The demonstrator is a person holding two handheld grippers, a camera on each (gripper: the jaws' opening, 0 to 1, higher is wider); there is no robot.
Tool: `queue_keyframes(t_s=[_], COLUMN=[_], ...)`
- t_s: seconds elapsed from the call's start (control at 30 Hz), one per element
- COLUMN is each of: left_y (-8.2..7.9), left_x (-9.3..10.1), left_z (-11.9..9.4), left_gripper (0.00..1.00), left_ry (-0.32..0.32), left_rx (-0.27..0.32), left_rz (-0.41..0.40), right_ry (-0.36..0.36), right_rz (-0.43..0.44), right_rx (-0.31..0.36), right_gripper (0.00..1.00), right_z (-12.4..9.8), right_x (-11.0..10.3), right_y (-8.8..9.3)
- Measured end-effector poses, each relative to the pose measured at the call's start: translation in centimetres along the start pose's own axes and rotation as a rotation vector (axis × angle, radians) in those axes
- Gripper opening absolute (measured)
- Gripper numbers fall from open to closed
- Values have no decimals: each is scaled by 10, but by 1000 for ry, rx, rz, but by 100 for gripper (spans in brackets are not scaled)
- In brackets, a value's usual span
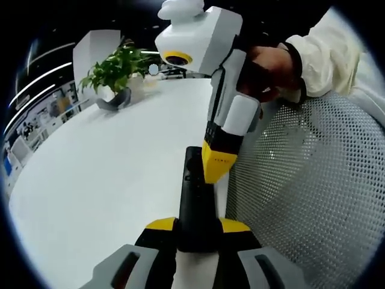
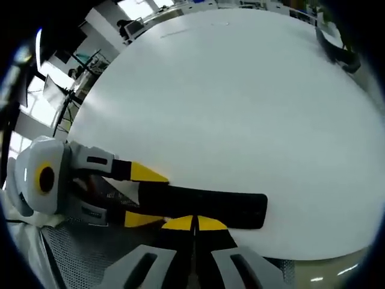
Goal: Press the specified remote control buttons in sequence, fully releasing each button before pressing the next.
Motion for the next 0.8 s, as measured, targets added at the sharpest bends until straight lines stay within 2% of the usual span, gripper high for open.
queue_keyframes(t_s=[0.33,0.43,0.7,0.8], left_y=[10,9,5,2], left_x=[-11,-12,-9,-4], left_z=[-16,-14,-7,-4], left_gripper=[25,25,24,24], left_ry=[-22,-26,-13,2], left_rx=[-18,-14,-16,-8], left_rz=[-26,-32,-20,6], right_ry=[2,0,-91,-100], right_rz=[-20,-22,54,34], right_rx=[16,22,7,58], right_gripper=[0,0,0,0], right_z=[2,2,-1,-4], right_x=[-2,-2,-1,-5], right_y=[-3,-4,-4,-13])
Point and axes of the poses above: the point that each gripper's makers call its tool centre point, and the gripper's own axes: z roughly forward along the fingers, x roughly to its right, y roughly out of its underside, the point moved 1 cm from there along -z, roughly backward along the fingers, and after that the axes turned 7 degrees about -x, right-handed, at the moved point
